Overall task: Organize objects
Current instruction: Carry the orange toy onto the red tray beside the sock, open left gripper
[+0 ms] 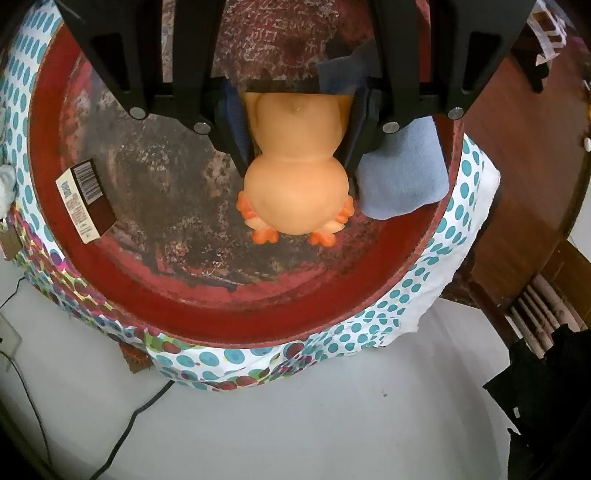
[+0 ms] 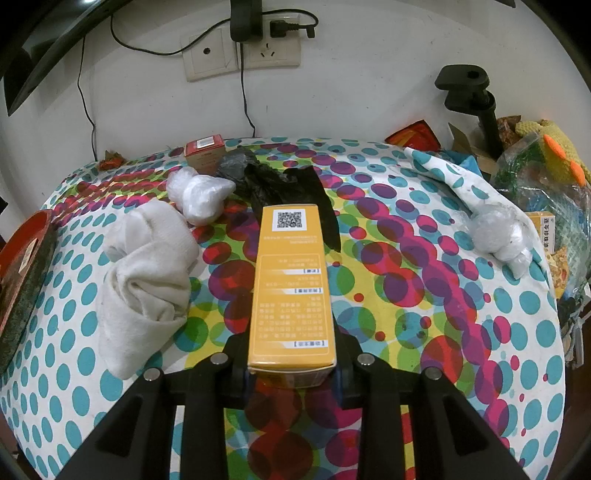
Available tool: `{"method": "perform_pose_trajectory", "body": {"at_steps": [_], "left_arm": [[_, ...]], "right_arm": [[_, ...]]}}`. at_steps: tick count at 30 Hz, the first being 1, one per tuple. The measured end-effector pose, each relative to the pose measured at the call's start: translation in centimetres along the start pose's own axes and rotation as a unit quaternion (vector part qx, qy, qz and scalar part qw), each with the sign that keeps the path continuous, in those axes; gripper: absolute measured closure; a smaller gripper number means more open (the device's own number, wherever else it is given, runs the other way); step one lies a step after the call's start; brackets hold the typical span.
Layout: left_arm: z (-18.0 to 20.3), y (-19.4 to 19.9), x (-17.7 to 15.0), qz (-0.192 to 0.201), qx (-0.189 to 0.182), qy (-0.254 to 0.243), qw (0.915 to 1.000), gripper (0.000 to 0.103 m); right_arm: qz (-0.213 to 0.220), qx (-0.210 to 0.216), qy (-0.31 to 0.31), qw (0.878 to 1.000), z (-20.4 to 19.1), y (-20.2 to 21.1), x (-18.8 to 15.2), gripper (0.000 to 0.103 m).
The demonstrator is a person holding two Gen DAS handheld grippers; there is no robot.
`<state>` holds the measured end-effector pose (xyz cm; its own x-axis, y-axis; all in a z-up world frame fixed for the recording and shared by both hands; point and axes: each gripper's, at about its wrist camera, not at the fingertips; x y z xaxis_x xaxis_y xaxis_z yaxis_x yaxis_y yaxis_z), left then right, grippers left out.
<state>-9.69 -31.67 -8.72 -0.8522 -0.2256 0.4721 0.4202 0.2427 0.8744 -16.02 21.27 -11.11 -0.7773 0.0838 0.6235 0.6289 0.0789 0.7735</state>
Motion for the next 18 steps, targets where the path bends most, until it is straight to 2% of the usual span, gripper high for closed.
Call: {"method": "perform_pose_trajectory", "body": {"at_steps": [3,18], "left_arm": [[0.22,-0.10,0.04,0.002,0.011,-0.014,0.9998,0.058],[0.19,-0.28,-0.47,0.000,0.004,-0.019,0.9998,0.055]], "right_arm": [[0.000,-0.001,0.000,1.000,-0.01,0.01,-0.01,0.072],[0.001,-0.005,0.003,1.000,-0.08,-0.01,-0.01,0.072]]}}
Point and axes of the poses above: each gripper's, at about its wrist camera, not at the fingertips, and y roughly against the way its jaws point, z to its right, x to its top, and after that the axes turned 8 degrees about -y, right-handed
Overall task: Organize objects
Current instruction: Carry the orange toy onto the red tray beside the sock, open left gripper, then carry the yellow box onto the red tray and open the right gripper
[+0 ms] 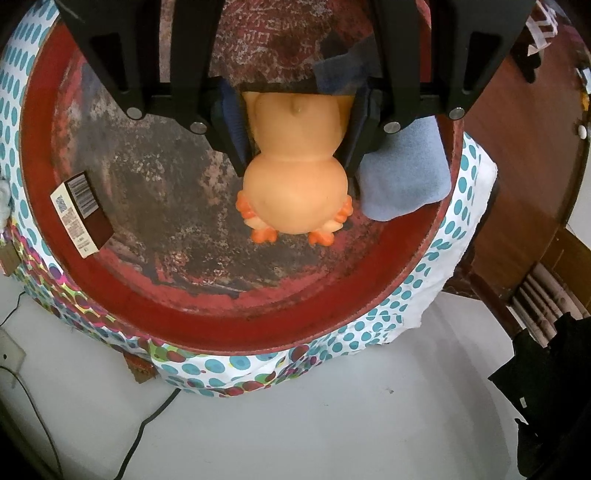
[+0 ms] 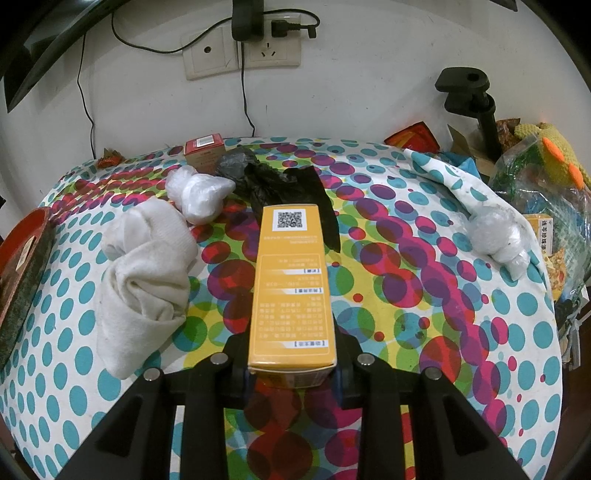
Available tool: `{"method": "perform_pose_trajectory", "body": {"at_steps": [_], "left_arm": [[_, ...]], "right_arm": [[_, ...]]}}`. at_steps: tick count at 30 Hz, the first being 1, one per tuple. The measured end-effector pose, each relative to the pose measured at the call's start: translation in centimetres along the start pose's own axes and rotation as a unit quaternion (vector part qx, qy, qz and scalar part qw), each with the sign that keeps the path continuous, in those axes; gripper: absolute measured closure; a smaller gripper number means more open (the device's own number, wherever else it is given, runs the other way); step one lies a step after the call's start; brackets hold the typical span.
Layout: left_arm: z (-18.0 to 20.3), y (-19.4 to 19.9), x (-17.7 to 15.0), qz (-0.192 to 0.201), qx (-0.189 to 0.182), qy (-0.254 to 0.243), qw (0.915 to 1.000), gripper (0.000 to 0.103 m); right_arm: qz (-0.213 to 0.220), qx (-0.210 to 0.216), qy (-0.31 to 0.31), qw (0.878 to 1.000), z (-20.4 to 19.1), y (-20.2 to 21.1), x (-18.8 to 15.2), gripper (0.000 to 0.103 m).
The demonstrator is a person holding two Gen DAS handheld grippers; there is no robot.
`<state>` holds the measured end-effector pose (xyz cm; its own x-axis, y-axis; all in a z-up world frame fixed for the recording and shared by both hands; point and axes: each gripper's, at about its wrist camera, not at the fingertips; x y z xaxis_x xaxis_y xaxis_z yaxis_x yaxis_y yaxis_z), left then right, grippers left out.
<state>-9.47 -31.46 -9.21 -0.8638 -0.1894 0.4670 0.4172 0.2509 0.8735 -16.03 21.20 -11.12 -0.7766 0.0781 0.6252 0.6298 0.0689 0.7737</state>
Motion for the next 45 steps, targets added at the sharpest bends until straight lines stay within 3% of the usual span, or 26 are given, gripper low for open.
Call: {"method": "perform_pose_trajectory", "body": {"at_steps": [6,11,22,26,29,45], "left_arm": [[0.0,1.1,0.1,0.010,-0.016,0.006,0.9998,0.040],[0.8,2.2,0.2,0.023,0.000,-0.012,0.9997,0.030],[1.6,5.8,-1.3,0.044,-0.005,-0.044,0.9981,0.025],[1.4,7.3,-2.5,0.062,-0.005,-0.052,0.9967,0.014],[1.0,8.0,-3.7,0.066,-0.003,-0.065,0.9957,0.014],[-1.8,10.1,-9.3,0.093,0.029,-0.012,0.9952,0.005]], "right_arm": [[-0.002,-0.002,0.001,1.000,0.0,-0.1,0.0,0.072],[-0.002,-0.002,0.001,1.000,0.0,-0.1,0.1,0.072],[0.000,-0.008,0.008,1.000,-0.2,-0.1,0.0,0.072],[0.001,-0.014,0.012,1.000,-0.4,-0.1,-0.1,0.072],[0.001,-0.017,0.014,1.000,-0.4,-0.1,-0.1,0.072],[0.022,-0.027,-0.019,0.999,0.6,1.4,-0.2,0.072]]}}
Point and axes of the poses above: each gripper's, at about its wrist camera, not at the fingertips, and y roughly against the way its jaws point, z to its right, x to its top, and after that the axes turned 8 degrees about -y, right-handed
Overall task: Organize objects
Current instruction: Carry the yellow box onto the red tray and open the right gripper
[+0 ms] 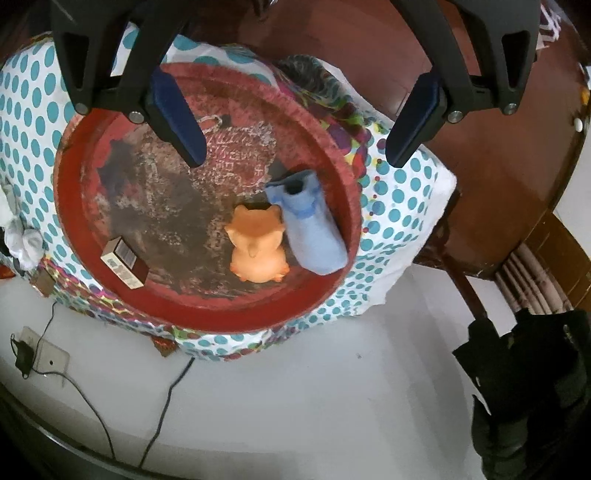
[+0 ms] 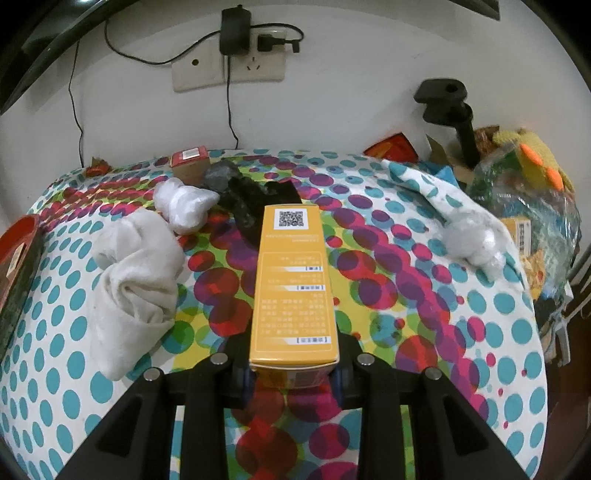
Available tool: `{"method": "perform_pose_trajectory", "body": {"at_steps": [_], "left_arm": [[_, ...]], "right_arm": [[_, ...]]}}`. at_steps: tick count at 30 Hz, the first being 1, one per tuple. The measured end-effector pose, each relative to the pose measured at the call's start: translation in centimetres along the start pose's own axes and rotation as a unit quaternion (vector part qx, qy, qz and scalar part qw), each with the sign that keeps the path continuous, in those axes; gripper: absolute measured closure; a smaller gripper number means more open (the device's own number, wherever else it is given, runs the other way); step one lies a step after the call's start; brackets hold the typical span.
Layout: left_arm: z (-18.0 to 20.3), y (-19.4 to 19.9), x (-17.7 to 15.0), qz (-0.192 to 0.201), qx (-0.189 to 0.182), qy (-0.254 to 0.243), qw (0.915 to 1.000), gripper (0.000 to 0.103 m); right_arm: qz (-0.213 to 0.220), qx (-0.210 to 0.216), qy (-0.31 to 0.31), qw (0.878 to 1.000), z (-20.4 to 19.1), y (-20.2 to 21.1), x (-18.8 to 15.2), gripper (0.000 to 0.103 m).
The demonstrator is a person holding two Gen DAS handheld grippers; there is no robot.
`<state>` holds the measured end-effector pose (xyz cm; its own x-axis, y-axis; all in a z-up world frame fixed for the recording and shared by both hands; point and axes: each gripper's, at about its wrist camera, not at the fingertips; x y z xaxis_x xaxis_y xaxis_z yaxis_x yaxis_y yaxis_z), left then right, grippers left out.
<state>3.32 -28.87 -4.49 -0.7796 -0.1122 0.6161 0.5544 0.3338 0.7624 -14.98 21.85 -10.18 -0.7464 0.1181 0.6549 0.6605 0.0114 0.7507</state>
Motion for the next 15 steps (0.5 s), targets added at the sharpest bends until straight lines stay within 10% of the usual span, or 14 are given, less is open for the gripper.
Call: {"method": "perform_pose_trajectory", "body": {"at_steps": [15], "left_arm": [[0.4,0.4,-1.3,0.013,0.004,0.002,0.9999,0.000]], "right_arm": [[0.031,0.084,0.070,0.994,-9.5,7.9,-0.8,0.072]]}}
Point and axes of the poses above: each gripper's, at about its wrist camera, not at the fingertips, and y roughly against the way its jaws point, z to its right, x to its top, and after that the axes turned 8 degrees about -y, right-handed
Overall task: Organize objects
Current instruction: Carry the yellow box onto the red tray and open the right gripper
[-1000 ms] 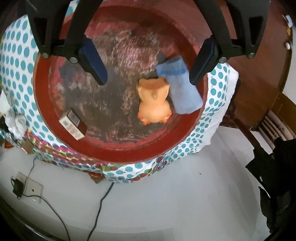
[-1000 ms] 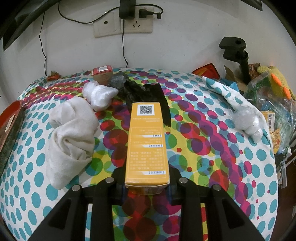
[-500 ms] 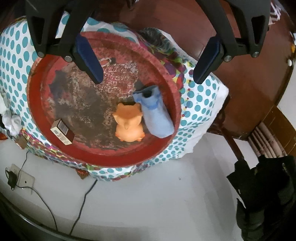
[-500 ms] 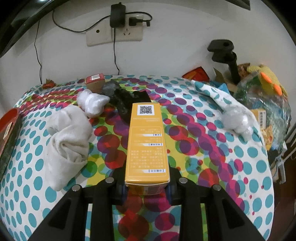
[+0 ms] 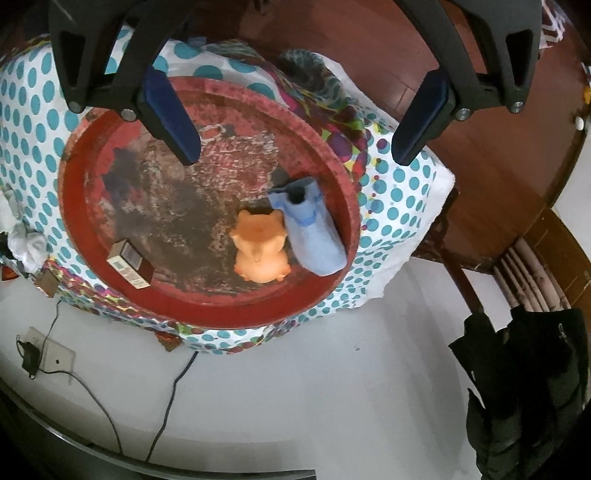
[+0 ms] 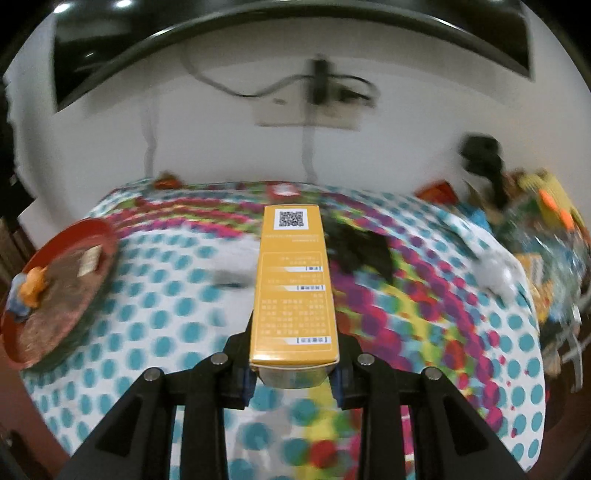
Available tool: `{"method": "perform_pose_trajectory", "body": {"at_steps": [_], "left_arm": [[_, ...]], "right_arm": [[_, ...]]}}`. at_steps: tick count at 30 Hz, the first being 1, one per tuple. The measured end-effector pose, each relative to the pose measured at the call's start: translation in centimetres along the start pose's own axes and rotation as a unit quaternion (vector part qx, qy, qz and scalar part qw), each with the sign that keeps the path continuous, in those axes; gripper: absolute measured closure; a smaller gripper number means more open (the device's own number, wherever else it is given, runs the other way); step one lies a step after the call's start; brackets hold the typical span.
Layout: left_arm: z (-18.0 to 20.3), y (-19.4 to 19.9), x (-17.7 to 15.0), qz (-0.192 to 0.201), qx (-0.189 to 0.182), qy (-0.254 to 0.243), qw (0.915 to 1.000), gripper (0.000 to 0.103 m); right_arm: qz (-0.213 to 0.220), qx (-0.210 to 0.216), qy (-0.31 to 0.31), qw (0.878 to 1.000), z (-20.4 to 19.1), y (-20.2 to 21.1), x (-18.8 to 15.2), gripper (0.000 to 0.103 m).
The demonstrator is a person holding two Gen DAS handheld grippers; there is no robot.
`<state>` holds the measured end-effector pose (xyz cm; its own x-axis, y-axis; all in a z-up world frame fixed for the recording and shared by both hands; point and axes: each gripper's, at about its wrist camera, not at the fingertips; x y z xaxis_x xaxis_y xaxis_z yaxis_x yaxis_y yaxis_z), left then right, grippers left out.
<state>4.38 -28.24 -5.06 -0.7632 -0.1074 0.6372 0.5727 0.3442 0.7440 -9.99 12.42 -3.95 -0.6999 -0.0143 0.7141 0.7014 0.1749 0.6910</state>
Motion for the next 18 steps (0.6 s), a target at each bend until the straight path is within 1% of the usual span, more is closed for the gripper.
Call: {"method": "perform_pose_trajectory", "body": {"at_steps": [4,9,12,18], "left_arm": [[-0.5,-0.2,-0.3,-0.005,-0.006,0.007,0.9999,0.000],[-1.1,-0.5,-0.4,-0.010,-0.024,0.021,0.9995,0.000],[-1.2,-0.6,-0.5,-0.010,-0.022,0.019,0.9995,0.000],[-1.1,-0.6,-0.5,-0.009,-0.030,0.021,0.9993,0.000]], "right_arm": [[-0.003,0.034,0.040,0.999,-5.3,0.0,-0.1,0.072],[-0.019,0.071,0.081,0.994,-11.7,-0.8,-1.2,0.072],[-0.029,0.095,0.100,0.990,-15.2,-1.2,-1.8,0.072],[-0.048,0.118,0.137,0.982,-20.5,-2.4,-2.5,0.072]]}}
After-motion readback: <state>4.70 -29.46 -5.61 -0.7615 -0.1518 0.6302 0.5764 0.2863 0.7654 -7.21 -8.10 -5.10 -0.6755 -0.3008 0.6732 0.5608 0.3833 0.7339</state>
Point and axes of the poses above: each gripper's, at about its wrist camera, not at the fingertips, and y roughly against the way its jaws point, z to its right, x to its top, and after that the axes turned 8 degrees about -y, right-handed
